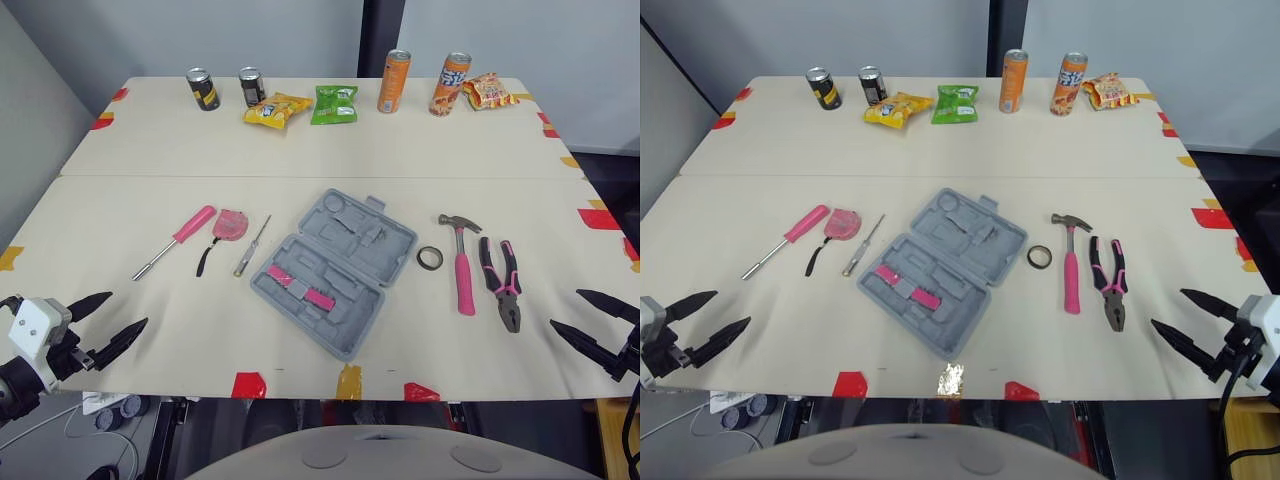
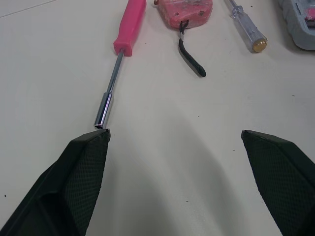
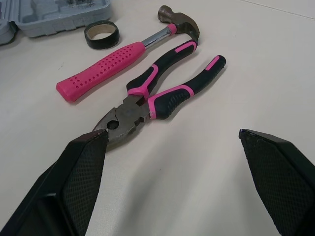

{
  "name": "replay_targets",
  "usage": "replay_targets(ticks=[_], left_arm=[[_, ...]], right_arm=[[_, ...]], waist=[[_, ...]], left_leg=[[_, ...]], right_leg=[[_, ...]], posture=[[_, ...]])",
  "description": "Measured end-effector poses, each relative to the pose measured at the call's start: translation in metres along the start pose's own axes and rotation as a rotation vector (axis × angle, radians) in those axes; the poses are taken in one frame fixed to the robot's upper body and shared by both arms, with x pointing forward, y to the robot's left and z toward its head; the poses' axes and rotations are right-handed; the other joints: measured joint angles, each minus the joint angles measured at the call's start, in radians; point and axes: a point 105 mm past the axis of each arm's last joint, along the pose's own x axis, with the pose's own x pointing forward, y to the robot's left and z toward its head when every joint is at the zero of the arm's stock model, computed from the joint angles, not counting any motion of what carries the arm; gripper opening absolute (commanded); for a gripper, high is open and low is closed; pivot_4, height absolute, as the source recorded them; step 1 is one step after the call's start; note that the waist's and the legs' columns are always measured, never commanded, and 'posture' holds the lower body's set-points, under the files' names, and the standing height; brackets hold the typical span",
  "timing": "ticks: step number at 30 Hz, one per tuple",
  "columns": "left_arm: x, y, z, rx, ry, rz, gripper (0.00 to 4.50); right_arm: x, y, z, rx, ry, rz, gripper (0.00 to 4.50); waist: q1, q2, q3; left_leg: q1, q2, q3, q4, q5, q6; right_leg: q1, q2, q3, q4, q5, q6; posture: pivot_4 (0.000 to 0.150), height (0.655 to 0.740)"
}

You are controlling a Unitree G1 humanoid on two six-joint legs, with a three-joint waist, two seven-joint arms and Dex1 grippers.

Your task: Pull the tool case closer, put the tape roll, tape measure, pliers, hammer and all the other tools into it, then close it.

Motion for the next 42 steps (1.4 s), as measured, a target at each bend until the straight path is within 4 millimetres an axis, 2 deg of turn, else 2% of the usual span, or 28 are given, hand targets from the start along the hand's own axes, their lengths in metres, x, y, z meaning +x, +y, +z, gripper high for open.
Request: replay_targets(ticks=[9, 16, 20, 23, 31, 37, 39, 42], left_arm=[[0.001, 0.0, -0.003, -0.01, -0.013, 0.019, 4.5], [0.006, 0.005, 0.002, -0.005, -0.044, 0.027, 4.5], [0.013, 0.008, 0.013, -0.034, -0.077, 0.007, 4.5], [0.022, 0.01, 0.031, -0.017, -0.117, -0.018, 4.5], [0.066, -0.009, 0.09, 0.114, -0.196, -0.219, 4.5], [0.113, -0.035, 0.134, 0.293, -0.208, -0.442, 4.5], [0.126, -0.039, 0.139, 0.324, -0.195, -0.487, 4.5], [0.142, -0.039, 0.137, 0.345, -0.143, -0.531, 3.73]], right_arm=[[0.007, 0.003, 0.009, -0.016, -0.006, 0.021, 4.47], [0.008, 0.002, 0.01, -0.003, -0.007, 0.014, 4.47], [0.017, 0.008, 0.024, -0.02, -0.05, 0.047, 4.47], [0.025, 0.015, 0.036, -0.033, -0.084, 0.079, 4.47], [0.059, 0.058, 0.068, -0.027, -0.151, 0.205, 4.47], [0.088, 0.107, 0.082, -0.032, -0.155, 0.346, 4.47], [0.096, 0.111, 0.083, -0.034, -0.141, 0.346, 4.47], [0.103, 0.114, 0.079, -0.033, -0.106, 0.336, 3.68]], waist=[[0.0, 0.0, 0.0], [0.003, 0.0, -0.001], [0.003, 0.0, -0.001], [0.007, 0.0, -0.001], [0.026, 0.0, -0.003], [0.028, 0.0, -0.005], [0.023, 0.0, -0.006], [0.022, 0.0, -0.006]], left_leg=[[0.0, 0.001, 0.0, 0.0, 0.0, 0.0], [0.0, 0.001, 0.0, 0.0, 0.0, 0.0], [0.0, 0.001, 0.0, 0.0, 0.0, 0.0], [0.0, 0.001, 0.0, 0.001, 0.0, 0.0], [-0.001, 0.001, 0.001, 0.001, 0.004, -0.007], [0.001, -0.003, 0.0, 0.0, 0.007, -0.013], [0.001, -0.005, 0.0, 0.0, 0.008, -0.016], [-0.001, -0.005, 0.001, -0.001, 0.01, -0.02]], right_leg=[[0.0, 0.0, 0.0, 0.001, 0.0, 0.0], [-0.001, 0.001, -0.001, 0.001, 0.0, 0.0], [-0.001, 0.001, -0.001, 0.002, 0.0, 0.0], [-0.001, 0.001, -0.001, 0.002, 0.0, 0.001], [-0.006, 0.002, 0.002, 0.006, 0.001, 0.002], [-0.007, 0.004, 0.003, 0.008, 0.001, 0.003], [-0.009, 0.007, 0.006, 0.009, 0.002, 0.004], [-0.008, 0.011, 0.011, 0.009, 0.002, 0.006]], posture=[[0.15, 0.74], [0.15, 0.74], [0.15, 0.74], [0.15, 0.74], [0.15, 0.74], [0.15, 0.74], [0.15, 0.74], [0.15, 0.74]])
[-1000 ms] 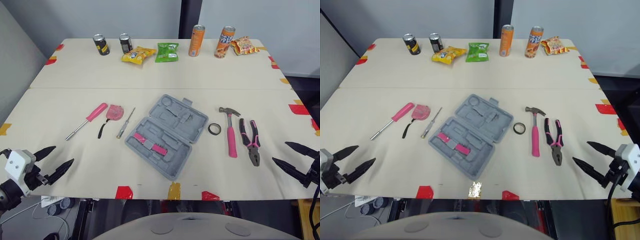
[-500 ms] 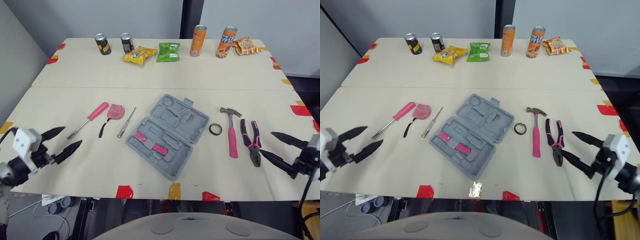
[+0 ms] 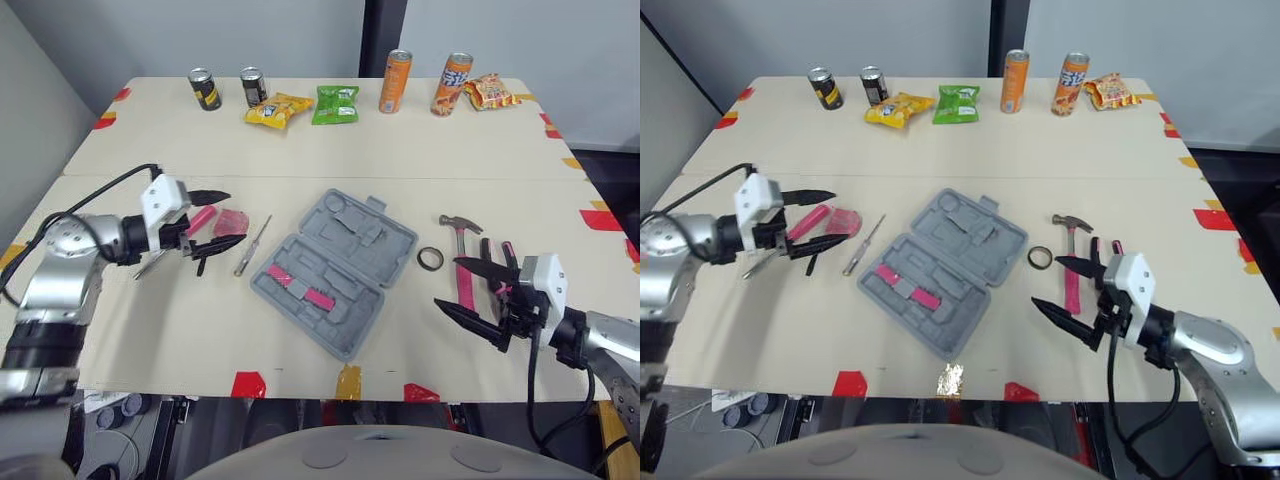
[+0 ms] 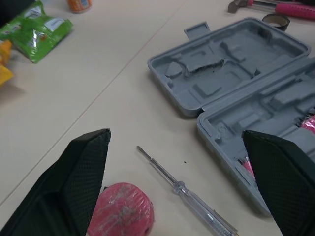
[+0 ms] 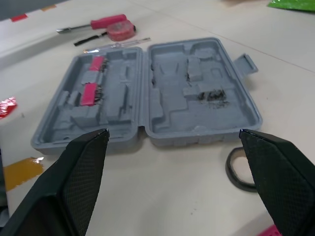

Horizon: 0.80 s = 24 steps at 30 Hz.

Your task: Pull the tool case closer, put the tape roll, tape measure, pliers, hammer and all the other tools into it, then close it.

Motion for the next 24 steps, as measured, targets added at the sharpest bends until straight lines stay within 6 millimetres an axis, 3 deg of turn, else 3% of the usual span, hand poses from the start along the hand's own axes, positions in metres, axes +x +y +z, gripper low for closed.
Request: replay_targets(ticks=[7, 10, 11, 18, 24], left_arm=[[0.038, 0.01, -0.021, 0.022, 0.091, -0.121, 1.2], [0.064, 0.012, -0.025, 0.014, 0.097, -0.153, 0.16], [0.071, 0.012, -0.023, 0.013, 0.09, -0.161, 0.01], [0.104, 0.008, -0.023, 0.021, 0.098, -0.214, 0.01], [0.116, 0.008, -0.022, 0.027, 0.123, -0.228, 0.01]], right_arm=[[0.019, 0.018, -0.014, -0.014, 0.109, 0.056, 1.23], [0.025, 0.024, -0.022, -0.028, 0.15, 0.07, 0.25], [0.027, 0.025, -0.024, -0.028, 0.155, 0.07, 0.03], [0.036, 0.022, -0.028, -0.055, 0.174, 0.016, 0.03], [0.043, 0.021, -0.031, -0.074, 0.191, 0.009, 0.03]], waist=[[0.024, 0.0, -0.001], [0.043, 0.0, -0.001], [0.047, 0.0, -0.001], [0.07, -0.001, -0.001], [0.073, -0.001, -0.001]], left_leg=[[0.001, 0.0, 0.0, 0.002, 0.0, -0.008], [-0.001, 0.0, 0.001, 0.003, 0.0, -0.009], [-0.002, 0.0, 0.002, 0.003, -0.001, -0.009], [-0.002, 0.0, 0.004, 0.003, -0.001, -0.01], [-0.002, 0.001, 0.004, 0.004, -0.001, -0.01]], right_leg=[[0.002, 0.002, 0.0, 0.002, 0.002, 0.003], [0.003, 0.002, 0.001, 0.001, 0.002, 0.004], [0.003, 0.002, 0.002, 0.001, 0.002, 0.004], [0.004, 0.003, 0.005, -0.002, 0.003, 0.005], [0.005, 0.004, 0.005, -0.002, 0.003, 0.006]], posture=[[0.15, 0.74], [0.15, 0.74], [0.15, 0.74], [0.15, 0.74], [0.15, 0.74]])
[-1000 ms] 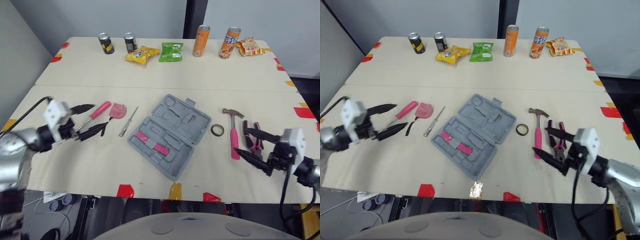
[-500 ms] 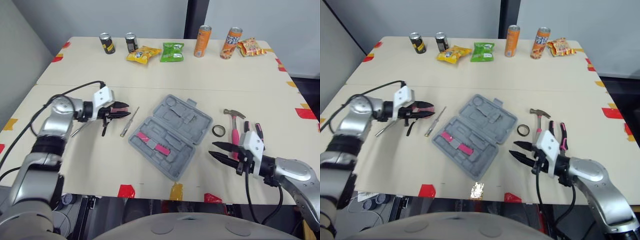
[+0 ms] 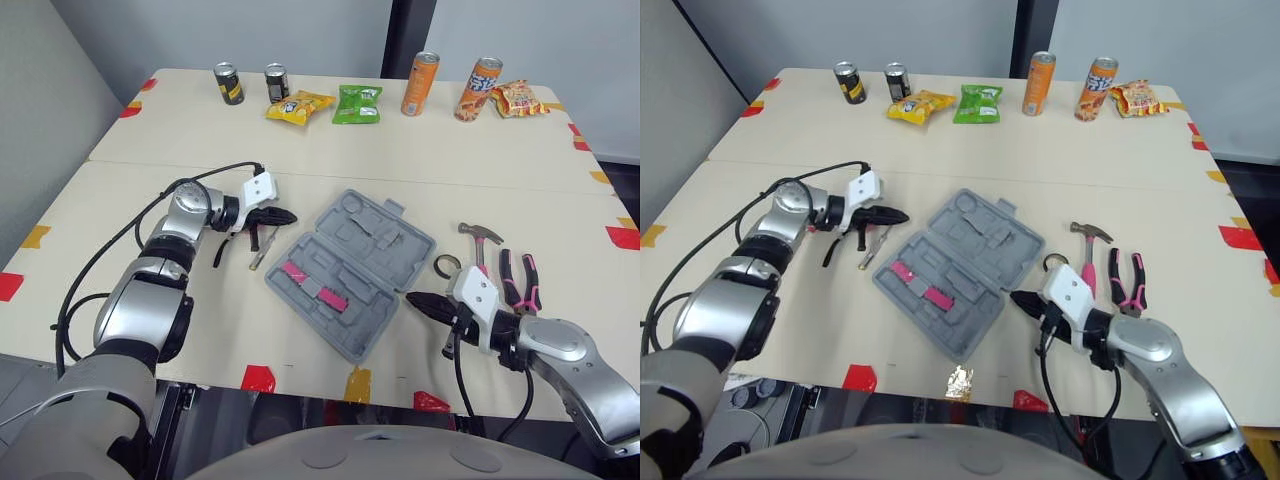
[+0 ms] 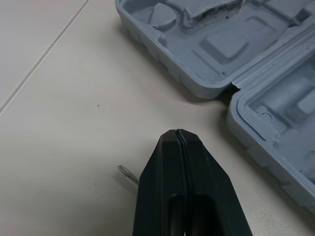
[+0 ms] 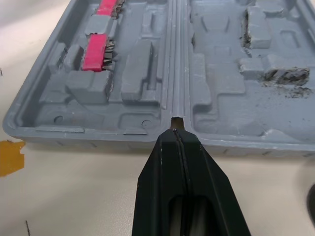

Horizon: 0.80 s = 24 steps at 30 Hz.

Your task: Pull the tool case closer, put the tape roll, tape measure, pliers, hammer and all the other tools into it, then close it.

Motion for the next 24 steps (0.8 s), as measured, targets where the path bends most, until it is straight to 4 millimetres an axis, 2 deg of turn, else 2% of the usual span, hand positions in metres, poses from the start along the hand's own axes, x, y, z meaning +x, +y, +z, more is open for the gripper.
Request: replay_targets(ticks=[6, 10, 15, 24], left_arm=[[0.012, -0.004, 0.002, 0.008, -0.004, -0.028, 0.01], [0.013, -0.005, 0.002, 0.017, 0.008, -0.039, 0.01], [0.017, -0.008, 0.003, 0.02, 0.006, -0.059, 0.01], [0.021, -0.01, 0.001, 0.022, 0.02, -0.06, 0.01]], right_arm=[[0.003, 0.002, -0.005, -0.001, 0.03, 0.011, 0.03], [0.004, 0.0, -0.012, 0.01, 0.061, -0.002, 0.03], [0.009, -0.008, -0.008, -0.027, 0.068, -0.017, 0.03], [0.015, -0.01, -0.015, -0.017, 0.095, 0.002, 0.03]], waist=[[0.001, 0.0, 0.0], [0.001, 0.0, 0.0], [0.0, 0.0, 0.0], [0.001, 0.0, 0.0]], left_leg=[[0.0, 0.0, 0.0, 0.001, 0.0, 0.0], [0.0, 0.0, 0.0, 0.001, 0.0, 0.0], [0.0, 0.0, 0.0, 0.001, 0.0, 0.0], [-0.001, 0.001, 0.0, 0.001, 0.0, 0.0]], right_leg=[[0.0, 0.0, 0.001, 0.0, 0.0, 0.0], [0.0, 0.0, 0.001, 0.0, 0.0, 0.0], [0.0, 0.0, 0.001, 0.001, 0.0, 0.0], [0.0, 0.001, 0.001, 0.001, 0.0, 0.0]], posture=[[0.15, 0.74], [0.15, 0.74], [0.15, 0.74], [0.15, 0.74]])
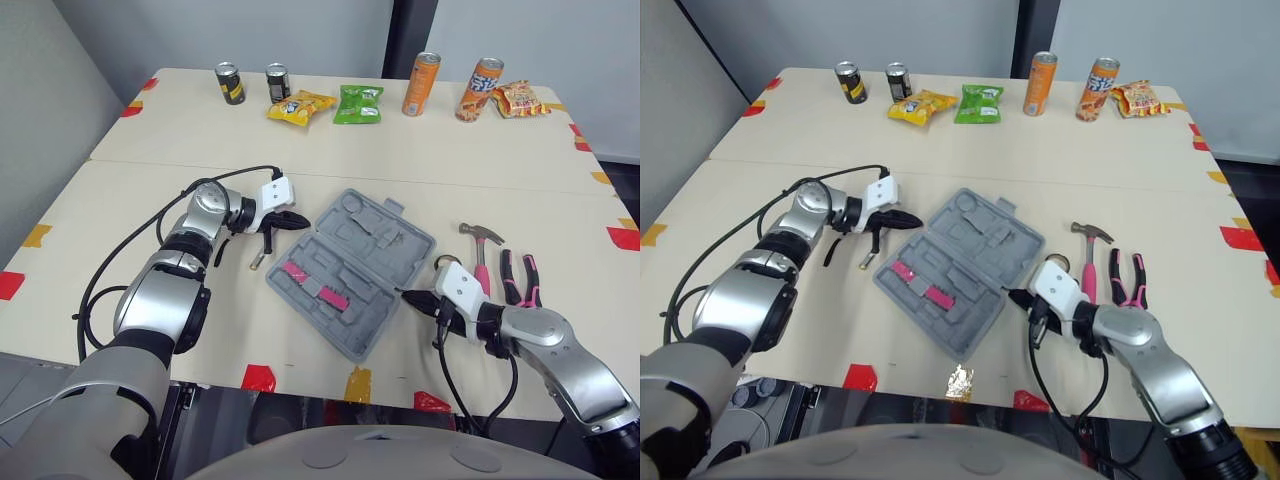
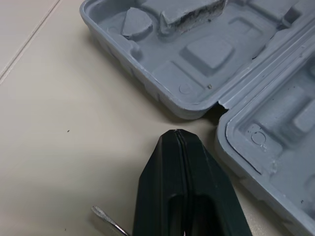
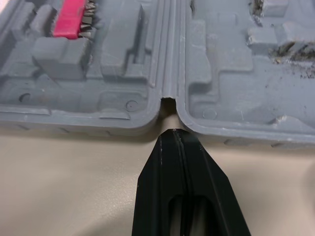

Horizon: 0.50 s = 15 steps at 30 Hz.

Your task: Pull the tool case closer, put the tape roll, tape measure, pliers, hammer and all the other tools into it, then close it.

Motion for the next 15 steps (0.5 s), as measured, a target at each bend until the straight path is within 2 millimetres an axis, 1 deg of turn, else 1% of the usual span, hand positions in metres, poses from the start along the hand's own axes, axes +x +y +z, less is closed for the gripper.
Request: replay_targets(ticks=[3, 15], left_arm=[[0.0011, -0.0017, -0.0021, -0.004, 0.01, -0.01, 0.01], [0.0091, -0.0077, 0.0024, 0.007, -0.009, -0.052, 0.01]], right_arm=[[0.0004, -0.0002, -0.0002, -0.001, 0.001, -0.001, 0.03], [0.0037, 0.0, 0.0027, -0.008, -0.009, -0.003, 0.03]], waist=[[0.0, 0.0, 0.0], [0.0, 0.0, 0.0]], left_leg=[[0.0, 0.0, 0.0, 0.0, 0.0, 0.0], [0.0, 0.0, 0.0, 0.0, 0.0, 0.0]], right_leg=[[0.0, 0.0, 0.0, 0.0, 0.0, 0.0], [0.0, 0.0, 0.001, 0.0, 0.0, 0.0]], posture=[[0.15, 0.74], [0.15, 0.74]])
